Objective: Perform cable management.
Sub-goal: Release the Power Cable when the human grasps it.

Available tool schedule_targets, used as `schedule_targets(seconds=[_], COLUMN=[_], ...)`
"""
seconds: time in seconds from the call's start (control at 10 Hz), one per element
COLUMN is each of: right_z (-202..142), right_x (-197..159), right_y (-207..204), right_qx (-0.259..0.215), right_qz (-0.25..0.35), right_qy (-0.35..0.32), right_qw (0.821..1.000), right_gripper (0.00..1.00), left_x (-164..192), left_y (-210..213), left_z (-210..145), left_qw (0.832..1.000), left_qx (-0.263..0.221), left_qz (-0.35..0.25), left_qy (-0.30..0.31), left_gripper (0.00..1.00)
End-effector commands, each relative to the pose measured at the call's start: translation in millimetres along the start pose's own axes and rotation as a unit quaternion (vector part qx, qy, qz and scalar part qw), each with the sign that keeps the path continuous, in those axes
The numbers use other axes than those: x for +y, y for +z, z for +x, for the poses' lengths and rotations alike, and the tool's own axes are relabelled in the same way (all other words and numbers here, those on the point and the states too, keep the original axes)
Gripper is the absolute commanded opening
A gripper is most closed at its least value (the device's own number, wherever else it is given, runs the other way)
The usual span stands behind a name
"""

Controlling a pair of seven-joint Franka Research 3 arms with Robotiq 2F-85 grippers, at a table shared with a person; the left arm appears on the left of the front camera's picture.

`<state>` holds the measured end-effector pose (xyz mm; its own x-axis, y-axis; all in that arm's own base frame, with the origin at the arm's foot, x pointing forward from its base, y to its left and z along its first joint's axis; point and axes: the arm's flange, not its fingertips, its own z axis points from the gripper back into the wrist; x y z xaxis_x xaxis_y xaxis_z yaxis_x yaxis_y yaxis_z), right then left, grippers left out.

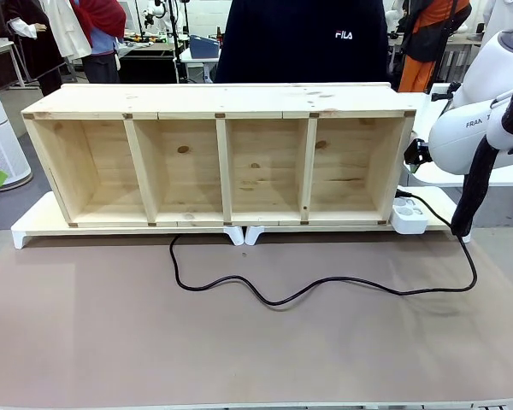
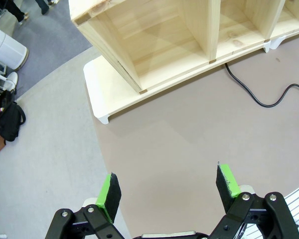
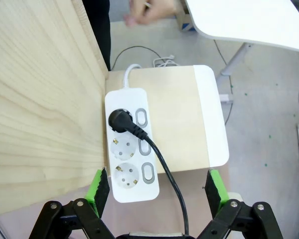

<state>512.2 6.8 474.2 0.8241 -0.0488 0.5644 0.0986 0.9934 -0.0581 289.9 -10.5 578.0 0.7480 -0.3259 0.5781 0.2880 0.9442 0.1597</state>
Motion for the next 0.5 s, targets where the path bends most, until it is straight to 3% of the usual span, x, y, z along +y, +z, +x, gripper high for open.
schedule_targets(seconds=[0.0, 0.4], right_z=[0.0, 0.0], right_x=[0.1, 0.1], right_y=[-0.9, -0.9], right_qx=[0.001, 0.001], right_qz=[0.000, 0.000], right_qy=[-0.001, -0.001], right_qw=[1.000, 1.000], right_gripper=[1.00, 1.00], left_x=[0.0, 0.0], left_y=[-0.6, -0.6], left_z=[0.2, 0.2], left_qw=[1.000, 1.000], left_qx=[-0.002, -0.002], left_qz=[0.000, 0.000], left_qy=[0.008, 0.008], left_gripper=[1.00, 1.00])
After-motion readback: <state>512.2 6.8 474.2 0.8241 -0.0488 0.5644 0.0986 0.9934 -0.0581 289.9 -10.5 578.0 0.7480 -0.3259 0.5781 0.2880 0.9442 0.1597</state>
